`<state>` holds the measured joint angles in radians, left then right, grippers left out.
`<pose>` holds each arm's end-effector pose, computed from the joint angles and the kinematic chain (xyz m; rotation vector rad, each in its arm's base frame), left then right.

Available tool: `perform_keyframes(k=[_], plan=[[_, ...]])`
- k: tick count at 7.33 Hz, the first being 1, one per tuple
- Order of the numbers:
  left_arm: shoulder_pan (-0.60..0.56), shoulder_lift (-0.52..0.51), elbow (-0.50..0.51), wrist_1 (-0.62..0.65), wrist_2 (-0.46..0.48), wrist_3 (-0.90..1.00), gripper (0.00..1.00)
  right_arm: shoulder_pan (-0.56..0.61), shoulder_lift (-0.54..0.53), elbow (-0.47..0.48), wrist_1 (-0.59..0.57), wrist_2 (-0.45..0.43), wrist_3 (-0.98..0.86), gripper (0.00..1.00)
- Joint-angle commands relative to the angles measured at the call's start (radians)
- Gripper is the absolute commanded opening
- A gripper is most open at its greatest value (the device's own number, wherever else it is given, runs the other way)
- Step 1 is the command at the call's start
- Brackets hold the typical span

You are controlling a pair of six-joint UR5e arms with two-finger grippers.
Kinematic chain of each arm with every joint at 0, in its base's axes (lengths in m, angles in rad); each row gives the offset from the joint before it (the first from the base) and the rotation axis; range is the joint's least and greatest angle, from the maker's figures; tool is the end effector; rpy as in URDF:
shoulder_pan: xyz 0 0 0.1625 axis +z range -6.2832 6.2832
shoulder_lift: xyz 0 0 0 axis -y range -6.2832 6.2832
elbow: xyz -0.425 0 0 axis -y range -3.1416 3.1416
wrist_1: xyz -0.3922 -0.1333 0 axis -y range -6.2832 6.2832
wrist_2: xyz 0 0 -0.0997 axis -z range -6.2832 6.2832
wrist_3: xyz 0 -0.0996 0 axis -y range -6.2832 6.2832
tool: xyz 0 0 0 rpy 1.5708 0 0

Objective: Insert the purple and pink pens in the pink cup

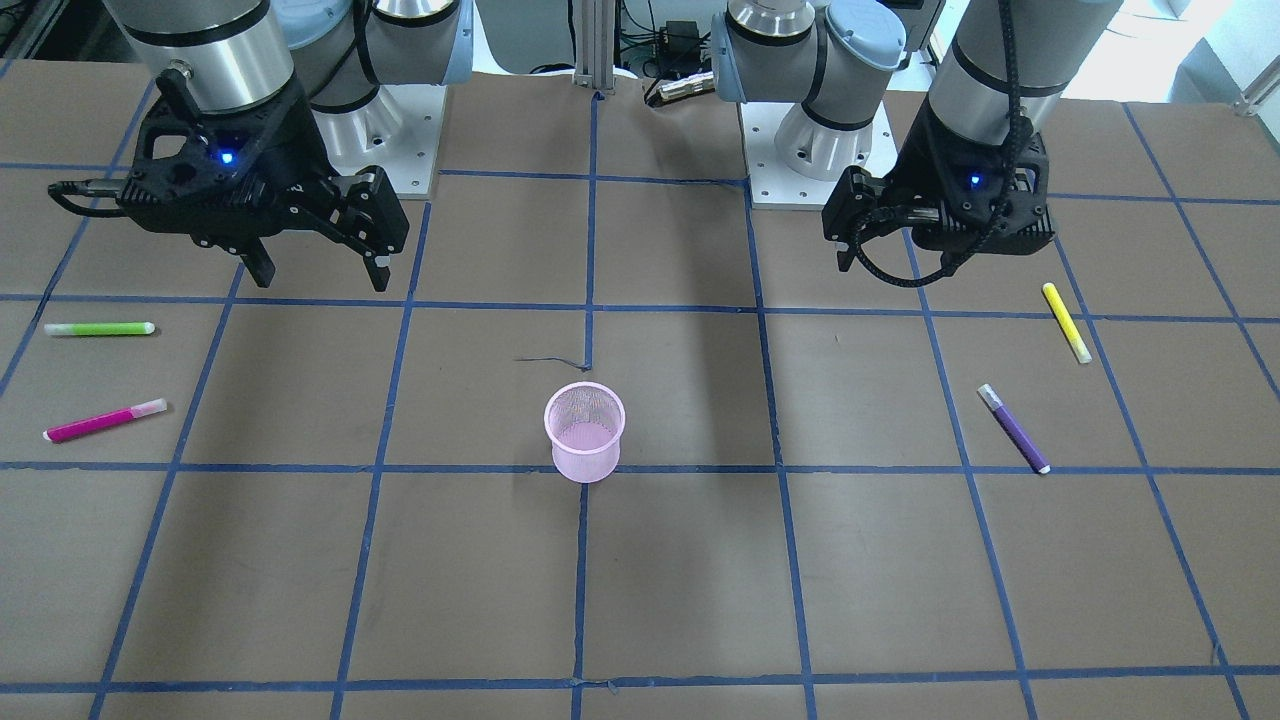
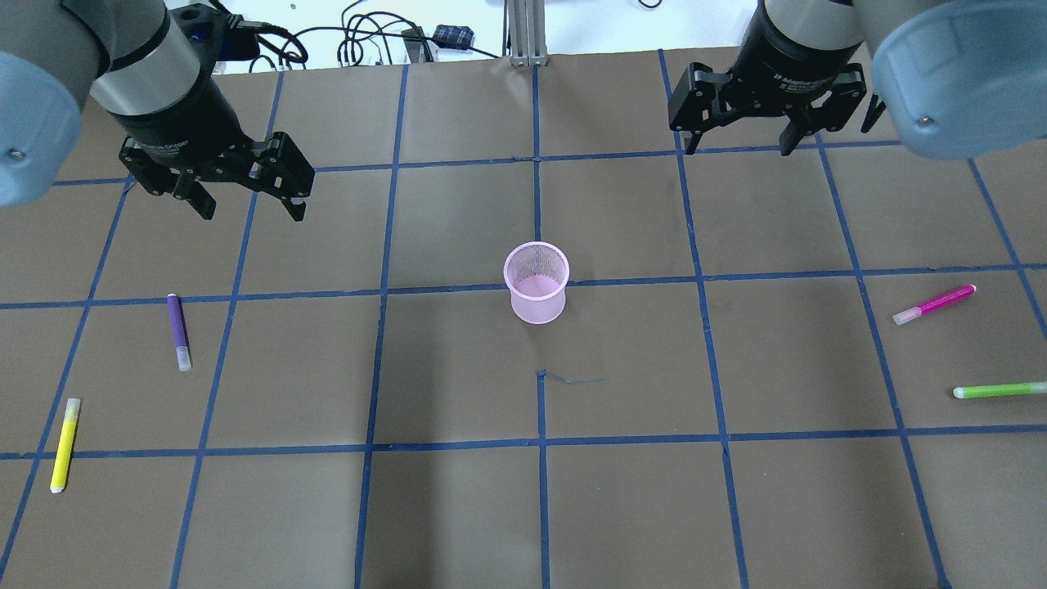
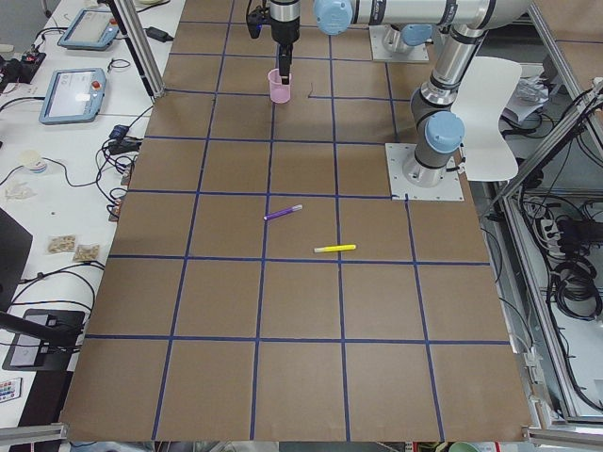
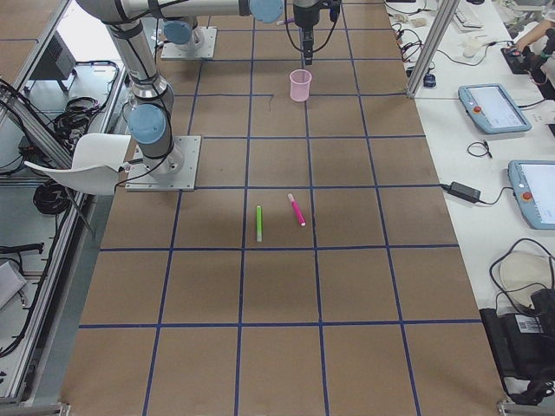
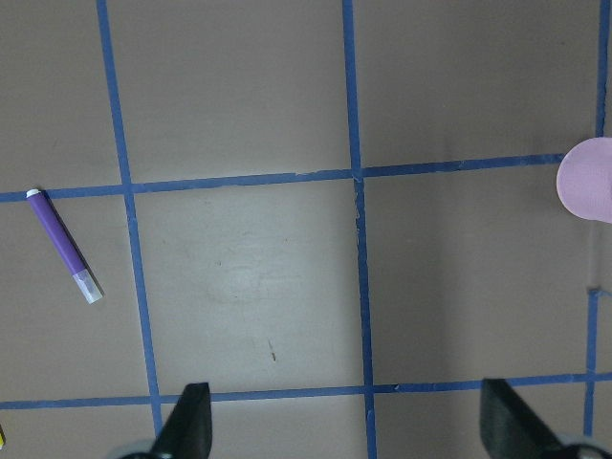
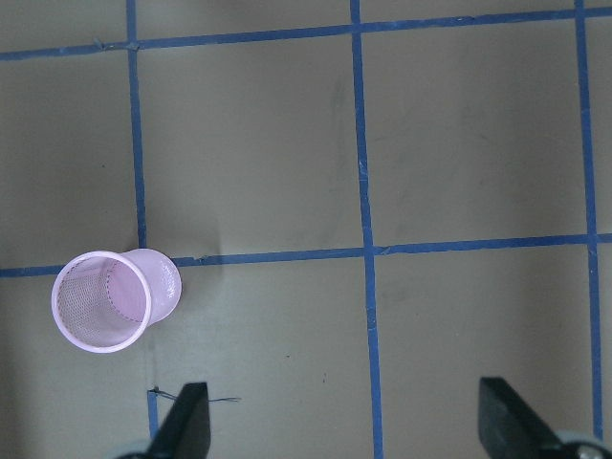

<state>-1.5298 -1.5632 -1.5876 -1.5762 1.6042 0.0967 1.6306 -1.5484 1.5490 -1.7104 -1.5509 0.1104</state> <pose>-0.1099 -0.4921 0.4829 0.0870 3.1079 0.0262 0.1658 -0.5052 0.5024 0.0763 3.1018 -0.2126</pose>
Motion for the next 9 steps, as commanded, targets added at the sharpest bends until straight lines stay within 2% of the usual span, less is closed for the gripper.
perform_keyframes(k=[1, 4, 6, 8, 9], plan=[[0.0, 0.0, 0.001, 0.004, -0.003, 0.0, 1.0, 0.0, 0.001, 0.0, 0.0, 0.0, 0.0, 1.0], [0.003, 0.0, 0.001, 0.004, -0.003, 0.003, 1.0, 0.0, -0.006, -0.001, 0.003, -0.014, -0.017, 1.0], [0.013, 0.002, 0.003, 0.004, 0.0, 0.006, 1.0, -0.012, -0.006, -0.009, 0.082, -0.017, -0.058, 1.0], [0.016, -0.001, 0.005, 0.011, -0.001, 0.003, 1.0, -0.024, -0.001, -0.01, 0.089, -0.064, -0.077, 1.0], [0.017, -0.001, 0.003, 0.013, 0.002, 0.003, 1.0, -0.064, 0.001, -0.006, 0.1, -0.074, -0.16, 1.0]])
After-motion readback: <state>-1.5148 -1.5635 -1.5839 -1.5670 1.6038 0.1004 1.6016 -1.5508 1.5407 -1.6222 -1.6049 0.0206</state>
